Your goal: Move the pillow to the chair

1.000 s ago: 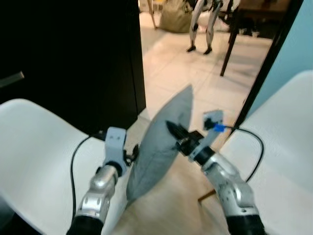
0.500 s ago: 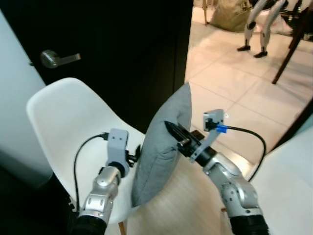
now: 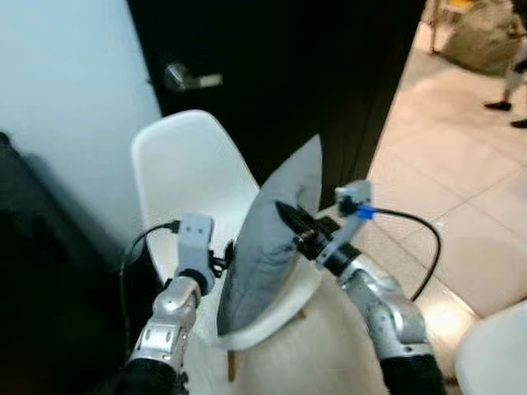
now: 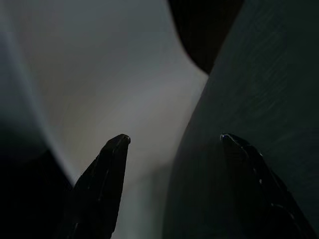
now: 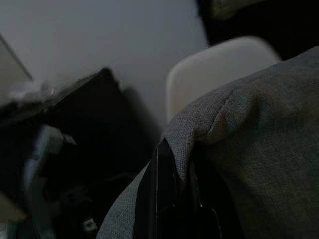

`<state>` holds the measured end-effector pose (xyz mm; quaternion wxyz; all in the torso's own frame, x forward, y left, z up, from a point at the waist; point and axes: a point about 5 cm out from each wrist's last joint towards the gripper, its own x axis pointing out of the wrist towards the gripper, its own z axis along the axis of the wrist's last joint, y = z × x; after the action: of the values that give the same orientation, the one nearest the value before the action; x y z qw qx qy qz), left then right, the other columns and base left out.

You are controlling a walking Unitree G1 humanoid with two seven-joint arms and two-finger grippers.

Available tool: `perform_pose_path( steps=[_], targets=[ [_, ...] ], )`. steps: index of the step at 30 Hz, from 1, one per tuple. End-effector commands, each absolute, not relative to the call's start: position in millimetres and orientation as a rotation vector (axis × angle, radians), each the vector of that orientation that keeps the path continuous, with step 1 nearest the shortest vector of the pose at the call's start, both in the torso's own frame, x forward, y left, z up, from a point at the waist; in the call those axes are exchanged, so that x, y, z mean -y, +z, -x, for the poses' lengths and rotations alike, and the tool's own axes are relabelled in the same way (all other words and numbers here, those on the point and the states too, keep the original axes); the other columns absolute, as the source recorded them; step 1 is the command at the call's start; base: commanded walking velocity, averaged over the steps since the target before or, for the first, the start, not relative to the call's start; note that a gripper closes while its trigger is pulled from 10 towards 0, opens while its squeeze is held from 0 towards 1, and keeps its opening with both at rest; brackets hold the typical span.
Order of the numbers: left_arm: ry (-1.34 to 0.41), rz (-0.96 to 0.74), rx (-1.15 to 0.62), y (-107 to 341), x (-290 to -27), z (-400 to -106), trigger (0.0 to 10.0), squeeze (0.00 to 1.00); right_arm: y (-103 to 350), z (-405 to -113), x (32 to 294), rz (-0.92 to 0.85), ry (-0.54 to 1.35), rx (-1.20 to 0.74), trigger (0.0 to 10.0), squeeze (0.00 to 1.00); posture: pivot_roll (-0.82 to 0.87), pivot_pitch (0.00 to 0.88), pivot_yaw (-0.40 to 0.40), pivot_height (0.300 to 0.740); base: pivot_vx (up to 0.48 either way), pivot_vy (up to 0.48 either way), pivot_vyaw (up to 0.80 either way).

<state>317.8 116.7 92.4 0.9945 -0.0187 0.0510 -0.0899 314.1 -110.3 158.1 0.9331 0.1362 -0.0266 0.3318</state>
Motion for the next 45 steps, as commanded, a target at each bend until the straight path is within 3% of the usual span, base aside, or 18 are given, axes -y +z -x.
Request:
perform_pose_path(
  steps=[1, 9, 14, 25, 34, 38, 45],
  targets=[
    [-0.172, 0.031, -0.106, 90, -119, -316, 10.0, 0.0, 170, -317, 107, -0.248, 0.685, 0.127, 10.0, 0.0, -0.08, 0.087, 0.043, 0.74, 0.0, 0.0, 0.79],
    [-0.168, 0.027, -0.1, 91, -121, -316, 10.0, 0.0, 170, -323, 110, -0.245, 0.627, 0.124, 10.0, 0.0, -0.07, 0.089, 0.044, 0.74, 0.0, 0.0, 0.79],
    [-0.171, 0.047, -0.094, 92, -120, -316, 10.0, 0.0, 163, -331, 119, -0.228, 0.519, 0.094, 10.0, 0.0, -0.07, 0.092, 0.048, 0.74, 0.0, 0.0, 0.0],
    [-0.189, 0.046, -0.084, 95, -116, -317, 10.0, 0.0, 164, -328, 116, -0.218, 0.546, 0.111, 10.0, 0.0, -0.07, 0.094, 0.053, 0.74, 0.0, 0.0, 0.0],
    [-0.219, 0.045, -0.076, 95, -110, -315, 10.0, 0.0, 164, -328, 114, -0.216, 0.547, 0.11, 10.0, 0.0, -0.07, 0.093, 0.054, 0.74, 0.0, 0.0, 0.8],
    [-0.242, 0.036, -0.073, 96, -107, -314, 10.0, 0.0, 164, -330, 115, -0.228, 0.523, 0.112, 10.0, 0.0, -0.07, 0.092, 0.054, 0.74, 0.0, 0.0, 0.0],
    [-0.239, 0.035, -0.077, 96, -107, -314, 10.0, 0.0, 165, -330, 117, -0.233, 0.521, 0.119, 10.0, 0.0, -0.07, 0.092, 0.055, 0.74, 0.0, -0.471, 0.0]
  ],
)
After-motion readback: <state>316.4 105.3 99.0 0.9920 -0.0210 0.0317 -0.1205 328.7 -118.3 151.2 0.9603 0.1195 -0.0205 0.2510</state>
